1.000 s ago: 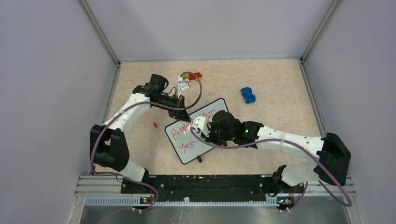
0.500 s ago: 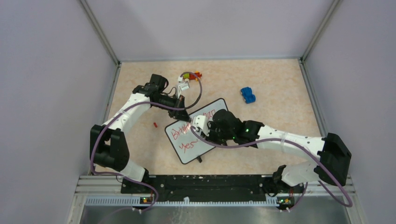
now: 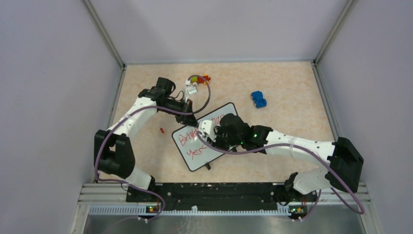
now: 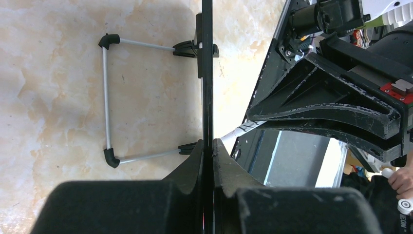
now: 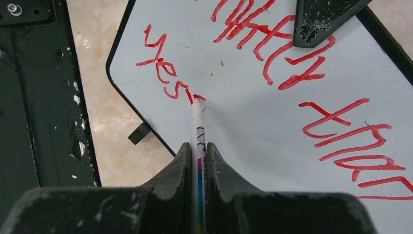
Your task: Write a sentence on the whiteboard
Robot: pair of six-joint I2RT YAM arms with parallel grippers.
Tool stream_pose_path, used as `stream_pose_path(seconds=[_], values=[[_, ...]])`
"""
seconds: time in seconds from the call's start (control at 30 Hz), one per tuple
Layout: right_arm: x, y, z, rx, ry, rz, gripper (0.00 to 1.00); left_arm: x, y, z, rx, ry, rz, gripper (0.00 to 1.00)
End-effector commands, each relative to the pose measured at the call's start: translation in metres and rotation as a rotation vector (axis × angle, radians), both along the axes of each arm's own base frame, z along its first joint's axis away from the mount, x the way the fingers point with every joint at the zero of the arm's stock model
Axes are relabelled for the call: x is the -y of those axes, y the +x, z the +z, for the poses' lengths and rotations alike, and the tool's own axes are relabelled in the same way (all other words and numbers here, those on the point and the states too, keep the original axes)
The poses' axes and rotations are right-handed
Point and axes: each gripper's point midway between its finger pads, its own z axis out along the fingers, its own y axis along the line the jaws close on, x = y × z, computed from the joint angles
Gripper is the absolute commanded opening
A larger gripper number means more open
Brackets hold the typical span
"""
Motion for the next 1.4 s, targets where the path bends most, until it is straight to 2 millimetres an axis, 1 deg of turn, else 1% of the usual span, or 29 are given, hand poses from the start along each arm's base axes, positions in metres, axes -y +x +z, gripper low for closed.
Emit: stream_pose_path(seconds=[0.0, 0.23, 0.4, 0.53, 0.63, 0.73, 0.83, 1.17, 1.37], values=[[-0.005, 0.002, 0.002, 0.008, 0.015, -0.005, 0.0, 0.001, -0.005, -0.007, -0.027, 0.018, -0.021, 0.0], [0.006, -0.008, -0.013, -0.015, -0.03, 0.007, 0.0, 0.002, -0.005, -0.008, -0.027, 0.016, -0.021, 0.0], [0.011, -0.009, -0.014, -0.008, -0.035, 0.005, 0.0, 0.002, -0.005, -0.008, -0.027, 0.016, -0.021, 0.0], [0.015, -0.004, -0.005, 0.02, -0.026, -0.022, 0.0, 0.002, -0.005, -0.007, -0.027, 0.016, -0.02, 0.0], [0.019, 0.002, 0.007, 0.034, -0.007, -0.04, 0.0, 0.002, -0.005, -0.007, -0.027, 0.016, -0.02, 0.0], [0.019, 0.002, 0.021, 0.051, 0.025, -0.039, 0.0, 0.002, -0.005, -0.007, -0.029, 0.015, -0.018, 0.0], [0.018, 0.003, 0.028, 0.056, 0.034, -0.037, 0.0, 0.002, -0.005, -0.007, -0.031, 0.014, -0.019, 0.0], [0.01, 0.01, 0.018, 0.065, 0.019, -0.041, 0.0, 0.002, -0.004, -0.005, -0.025, 0.014, -0.019, 0.0], [0.015, 0.015, 0.011, 0.072, -0.006, -0.063, 0.0, 0.002, -0.005, -0.006, -0.029, 0.016, -0.018, 0.0]])
